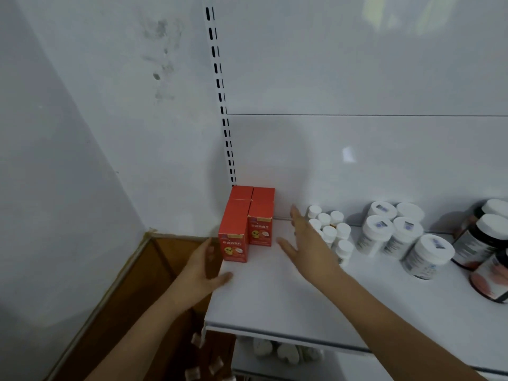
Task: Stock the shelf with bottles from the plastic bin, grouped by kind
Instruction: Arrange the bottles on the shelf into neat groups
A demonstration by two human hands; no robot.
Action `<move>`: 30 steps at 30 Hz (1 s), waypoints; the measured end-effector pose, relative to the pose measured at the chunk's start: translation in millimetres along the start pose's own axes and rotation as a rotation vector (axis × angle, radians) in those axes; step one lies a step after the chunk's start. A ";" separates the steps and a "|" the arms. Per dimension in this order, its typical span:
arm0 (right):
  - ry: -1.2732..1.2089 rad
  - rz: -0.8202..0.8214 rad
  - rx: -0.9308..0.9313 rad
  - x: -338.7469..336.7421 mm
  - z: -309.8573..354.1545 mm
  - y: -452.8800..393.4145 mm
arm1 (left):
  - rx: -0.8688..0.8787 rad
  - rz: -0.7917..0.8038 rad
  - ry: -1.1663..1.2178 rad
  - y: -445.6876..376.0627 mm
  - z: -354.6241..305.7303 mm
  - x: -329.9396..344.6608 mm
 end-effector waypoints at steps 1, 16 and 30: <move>0.000 -0.072 -0.026 -13.8 -4.7 6.4 | 0.013 -0.146 -0.039 11.1 1.0 -5.1; -0.084 -0.189 0.138 -65.2 -60.7 65.7 | 0.632 -0.075 -0.149 31.6 -116.4 98.5; -0.419 -0.168 0.424 -29.2 -89.3 -4.8 | 0.350 0.014 -0.066 -48.4 -120.4 181.6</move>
Point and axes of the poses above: each hand's wrist, its own y-axis away from the middle knuckle, its own x-axis out of the palm, z = x × y, the point moved 1 cm from there along -y, towards the middle knuckle, and after that the axes turned 11 degrees about -z, right-handed, at the moved point
